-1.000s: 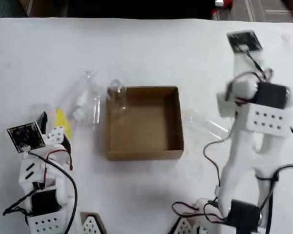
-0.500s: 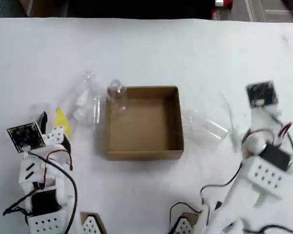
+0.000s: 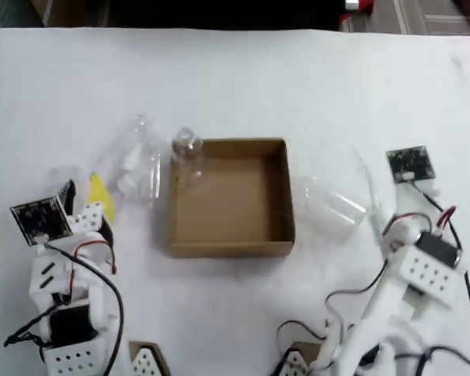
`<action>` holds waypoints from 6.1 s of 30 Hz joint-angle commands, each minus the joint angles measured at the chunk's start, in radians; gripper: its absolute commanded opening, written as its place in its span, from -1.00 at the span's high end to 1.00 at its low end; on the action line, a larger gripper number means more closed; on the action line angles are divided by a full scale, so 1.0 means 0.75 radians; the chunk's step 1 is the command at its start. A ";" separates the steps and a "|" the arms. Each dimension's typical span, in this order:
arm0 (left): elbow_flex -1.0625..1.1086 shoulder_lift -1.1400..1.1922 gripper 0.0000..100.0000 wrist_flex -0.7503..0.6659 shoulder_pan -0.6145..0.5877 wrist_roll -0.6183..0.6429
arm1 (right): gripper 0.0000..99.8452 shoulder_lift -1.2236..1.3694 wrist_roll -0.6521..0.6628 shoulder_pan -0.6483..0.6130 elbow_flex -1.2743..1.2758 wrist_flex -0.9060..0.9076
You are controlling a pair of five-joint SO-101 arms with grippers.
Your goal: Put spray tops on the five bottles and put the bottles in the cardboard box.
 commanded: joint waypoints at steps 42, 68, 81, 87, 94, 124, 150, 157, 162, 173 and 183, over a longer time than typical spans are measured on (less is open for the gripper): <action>-0.397 -0.011 0.63 0.372 0.017 0.059 | 0.97 0.208 0.131 -0.050 -0.953 0.564; -1.004 -0.009 0.57 0.604 0.866 -0.020 | 0.97 -0.148 -0.417 -1.599 -1.242 0.825; -0.994 -0.007 0.56 0.507 0.854 -0.020 | 0.97 0.056 -0.417 -1.885 -1.240 0.740; -0.917 -0.007 0.56 0.507 0.854 -0.023 | 0.97 -0.021 -0.417 -1.971 -1.242 0.766; -0.843 -0.009 0.56 0.507 0.852 -0.023 | 0.97 -0.218 -0.417 -1.963 -1.240 0.772; -0.702 -0.009 0.56 0.505 0.854 -0.025 | 0.97 -0.257 -0.493 -1.848 -1.332 0.684; -0.507 -0.011 0.63 0.258 0.087 0.090 | 0.97 0.244 -0.665 -1.413 -1.804 0.621; -0.143 -0.011 0.71 -0.248 -0.159 0.262 | 0.97 0.783 -0.665 -1.468 -2.402 0.936; -0.104 -0.011 0.71 -0.295 -0.159 0.270 | 0.97 1.053 -0.663 -1.480 -2.627 1.024; -0.121 -0.011 0.71 -0.245 -0.087 0.260 | 0.97 1.020 -0.606 -1.509 -2.543 1.026; -0.121 -0.011 0.71 -0.243 -0.087 0.260 | 0.97 0.791 -0.599 -1.513 -2.197 1.016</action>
